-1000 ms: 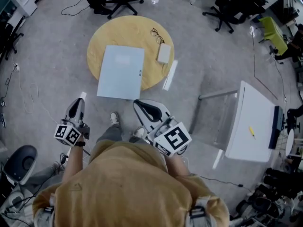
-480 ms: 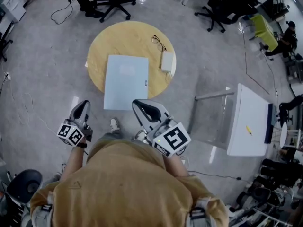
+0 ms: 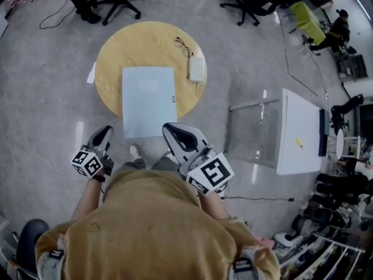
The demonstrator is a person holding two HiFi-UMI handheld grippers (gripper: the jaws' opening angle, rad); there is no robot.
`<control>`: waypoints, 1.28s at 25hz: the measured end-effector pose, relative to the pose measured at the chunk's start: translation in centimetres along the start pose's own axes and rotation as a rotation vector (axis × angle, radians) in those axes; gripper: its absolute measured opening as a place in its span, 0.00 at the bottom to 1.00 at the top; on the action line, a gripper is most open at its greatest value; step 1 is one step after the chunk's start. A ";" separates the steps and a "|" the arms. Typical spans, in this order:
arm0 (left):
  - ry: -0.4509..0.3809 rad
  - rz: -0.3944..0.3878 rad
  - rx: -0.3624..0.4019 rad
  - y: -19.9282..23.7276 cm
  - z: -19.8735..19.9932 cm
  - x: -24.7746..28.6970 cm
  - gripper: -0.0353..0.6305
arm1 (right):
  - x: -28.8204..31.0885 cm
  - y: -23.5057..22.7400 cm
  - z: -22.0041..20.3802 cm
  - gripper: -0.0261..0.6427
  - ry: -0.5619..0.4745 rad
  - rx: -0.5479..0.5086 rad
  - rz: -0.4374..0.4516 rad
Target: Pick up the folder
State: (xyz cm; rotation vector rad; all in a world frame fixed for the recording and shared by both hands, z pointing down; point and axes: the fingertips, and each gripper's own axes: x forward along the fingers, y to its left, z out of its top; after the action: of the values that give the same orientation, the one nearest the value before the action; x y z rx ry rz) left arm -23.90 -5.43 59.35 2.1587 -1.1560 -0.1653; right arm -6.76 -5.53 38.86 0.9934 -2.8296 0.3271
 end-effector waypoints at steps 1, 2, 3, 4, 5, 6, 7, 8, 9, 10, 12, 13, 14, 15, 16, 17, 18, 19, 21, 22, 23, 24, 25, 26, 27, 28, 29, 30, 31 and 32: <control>0.015 -0.008 -0.013 0.1 -0.5 0.5 0.11 | -0.2 -0.3 0.0 0.04 0.000 0.004 -0.011; 0.032 -0.016 -0.026 0.1 -0.9 1.0 0.13 | -0.4 -0.6 0.0 0.04 -0.002 0.006 -0.021; 0.048 -0.024 -0.036 0.0 -1.4 1.4 0.15 | -0.6 -0.9 0.0 0.04 -0.004 0.007 -0.029; 0.062 -0.031 -0.046 0.1 -1.8 1.9 0.18 | -0.7 -1.1 0.0 0.04 -0.005 0.007 -0.036; 0.074 -0.035 -0.055 0.1 -2.2 2.3 0.19 | -0.8 -1.4 0.0 0.04 -0.006 0.009 -0.041; 0.084 -0.036 -0.062 0.2 -2.6 2.6 0.21 | -0.9 -1.7 -0.2 0.04 -0.007 0.012 -0.043; 0.094 -0.033 -0.069 0.3 -3.0 2.9 0.22 | -1.0 -1.9 -0.3 0.04 -0.008 0.016 -0.043; 0.103 -0.026 -0.077 0.5 -3.4 3.2 0.24 | -1.1 -2.2 -0.4 0.04 -0.009 0.019 -0.041; 0.112 -0.019 -0.087 0.7 -3.7 3.6 0.26 | -1.2 -2.6 -0.5 0.04 -0.010 0.021 -0.038; 0.121 -0.010 -0.100 0.9 -4.1 4.0 0.28 | -1.4 -3.0 -0.5 0.04 -0.011 0.022 -0.033; 0.136 0.011 -0.133 1.4 -5.2 4.8 0.35 | -1.7 -3.9 -0.4 0.04 -0.016 0.022 -0.024; 0.146 0.022 -0.149 1.6 -5.8 5.0 0.38 | -2.0 -4.3 -0.2 0.04 -0.019 0.022 -0.019; 0.159 0.032 -0.163 1.9 -6.4 5.3 0.41 | -2.1 -4.6 0.1 0.04 -0.022 0.021 -0.014; 0.177 0.040 -0.175 2.2 -7.1 5.6 0.45 | -2.3 -5.0 0.4 0.04 -0.026 0.020 -0.012; 0.197 0.046 -0.186 2.5 -7.7 5.9 0.49 | -2.3 -5.5 0.6 0.04 -0.029 0.020 -0.011; 0.213 0.051 -0.201 2.9 -8.3 6.3 0.52 | -2.3 -5.9 0.8 0.04 -0.030 0.020 -0.010; 0.223 0.054 -0.225 3.3 -8.8 6.7 0.55 | -2.4 -6.2 0.9 0.04 -0.031 0.021 -0.009; 0.227 0.056 -0.255 3.7 -9.3 7.0 0.56 | -2.4 -6.4 0.9 0.04 -0.030 0.022 -0.008; 0.232 0.053 -0.322 4.8 -10.3 7.4 0.58 | -2.5 -6.8 1.0 0.04 -0.026 0.023 -0.010; 0.236 0.040 -0.358 5.0 -10.8 7.7 0.58 | -2.6 -7.1 1.0 0.04 -0.023 0.025 -0.012; 0.237 0.015 -0.398 4.9 -11.0 8.0 0.58 | -2.6 -7.3 0.9 0.04 -0.019 0.026 -0.015; 0.234 -0.015 -0.438 4.5 -11.1 8.4 0.58 | -2.7 -7.4 0.8 0.04 -0.014 0.027 -0.019; 0.233 -0.038 -0.471 4.4 -11.2 8.6 0.58 | -2.8 -7.6 0.7 0.04 -0.009 0.029 -0.023; 0.236 -0.048 -0.490 4.4 -11.3 8.6 0.58 | -2.9 -7.7 0.6 0.04 -0.005 0.030 -0.029; 0.245 -0.052 -0.498 4.5 -11.6 8.7 0.58 | -3.1 -7.7 0.6 0.04 0.000 0.031 -0.036; 0.254 -0.069 -0.504 4.4 -11.8 8.8 0.58 | -3.3 -7.8 0.7 0.04 0.004 0.031 -0.043; 0.266 -0.095 -0.507 4.3 -12.1 9.1 0.58 | -3.6 -7.9 0.6 0.04 0.009 0.031 -0.050; 0.285 -0.105 -0.506 4.3 -12.5 9.1 0.58 | -3.8 -8.0 0.6 0.04 0.015 0.031 -0.058; 0.307 -0.101 -0.514 4.5 -13.0 9.1 0.58 | -4.0 -8.1 0.5 0.04 0.021 0.031 -0.064; 0.315 -0.114 -0.551 4.4 -13.3 9.2 0.58 | -4.1 -8.2 0.3 0.04 0.027 0.032 -0.071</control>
State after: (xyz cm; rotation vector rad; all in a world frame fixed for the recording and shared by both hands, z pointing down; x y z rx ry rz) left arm -16.07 -7.59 74.02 1.6836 -0.7044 -0.1643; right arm 1.58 -9.40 39.08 1.0840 -2.7660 0.3759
